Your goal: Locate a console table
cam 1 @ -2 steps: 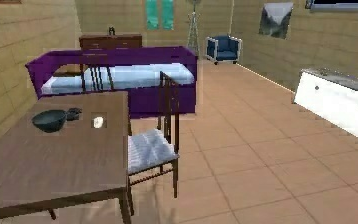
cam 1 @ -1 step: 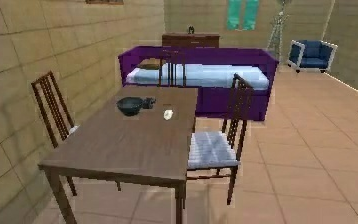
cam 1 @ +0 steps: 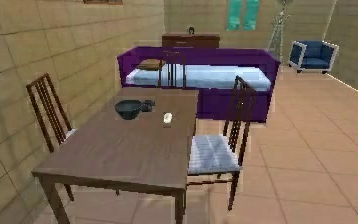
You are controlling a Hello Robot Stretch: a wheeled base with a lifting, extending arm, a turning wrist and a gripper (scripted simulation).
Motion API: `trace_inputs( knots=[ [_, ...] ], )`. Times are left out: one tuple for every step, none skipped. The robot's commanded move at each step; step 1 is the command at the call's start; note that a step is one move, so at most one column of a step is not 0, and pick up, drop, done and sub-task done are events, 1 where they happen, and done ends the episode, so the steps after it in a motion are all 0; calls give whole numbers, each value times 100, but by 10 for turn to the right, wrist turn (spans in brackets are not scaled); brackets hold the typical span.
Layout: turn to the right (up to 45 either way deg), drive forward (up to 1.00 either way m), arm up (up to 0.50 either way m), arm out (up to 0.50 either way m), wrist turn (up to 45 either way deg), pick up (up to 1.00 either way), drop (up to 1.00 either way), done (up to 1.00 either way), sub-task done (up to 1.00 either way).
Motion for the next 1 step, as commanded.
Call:
trace_inputs(
  knots=[
    [450,0,0,0,0,0,0,0,0]
  ],
)
